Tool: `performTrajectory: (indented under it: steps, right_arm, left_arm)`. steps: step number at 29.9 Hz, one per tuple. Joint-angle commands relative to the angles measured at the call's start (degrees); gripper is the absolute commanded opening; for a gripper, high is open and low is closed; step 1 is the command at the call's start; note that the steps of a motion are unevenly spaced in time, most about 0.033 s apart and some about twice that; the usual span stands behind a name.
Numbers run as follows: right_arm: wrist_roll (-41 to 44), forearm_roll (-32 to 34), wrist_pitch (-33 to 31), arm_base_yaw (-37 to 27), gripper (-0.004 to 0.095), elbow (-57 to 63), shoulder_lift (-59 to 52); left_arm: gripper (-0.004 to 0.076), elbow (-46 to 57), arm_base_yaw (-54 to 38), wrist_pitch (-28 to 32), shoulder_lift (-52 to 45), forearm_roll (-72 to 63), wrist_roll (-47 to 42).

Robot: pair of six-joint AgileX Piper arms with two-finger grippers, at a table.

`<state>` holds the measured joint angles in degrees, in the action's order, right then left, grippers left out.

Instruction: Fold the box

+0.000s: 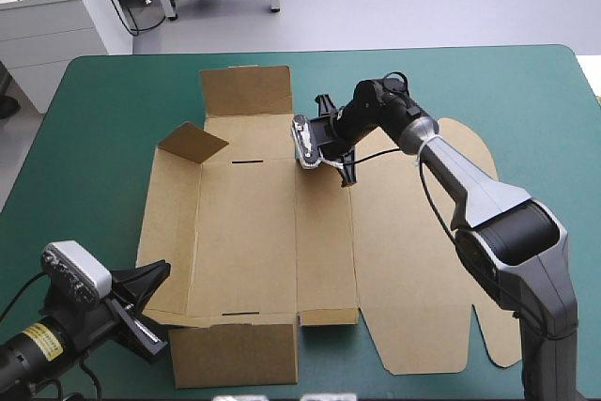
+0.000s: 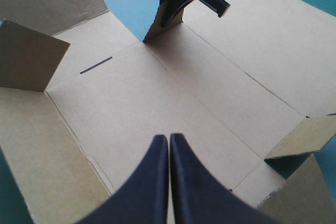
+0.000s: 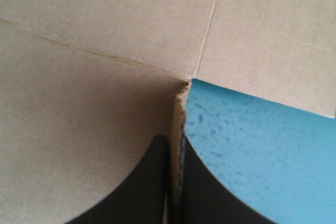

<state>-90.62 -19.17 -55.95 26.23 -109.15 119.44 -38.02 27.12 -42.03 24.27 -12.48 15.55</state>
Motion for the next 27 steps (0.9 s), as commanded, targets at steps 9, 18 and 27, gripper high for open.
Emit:
performTrajectory:
  steps: [9, 18, 27]
  right_arm:
    - [11.40, -1.84, 2.04, 0.12, 0.0611, -2.83, -3.37]
    - [35.74, -0.45, -5.08, 0.12, 0.0507, -9.51, -3.95]
    - [54.73, 10.00, -13.06, -1.74, -0.0014, -16.46, -5.13]
  left_arm:
    - [-0.0008, -1.97, 0.30, 4.20, 0.48, -0.34, -0.39]
    - [-0.0008, -1.97, 0.30, 4.94, 0.48, -0.34, -0.28]
    - [-0.0008, -1.97, 0.30, 7.26, 0.48, -0.34, -0.25]
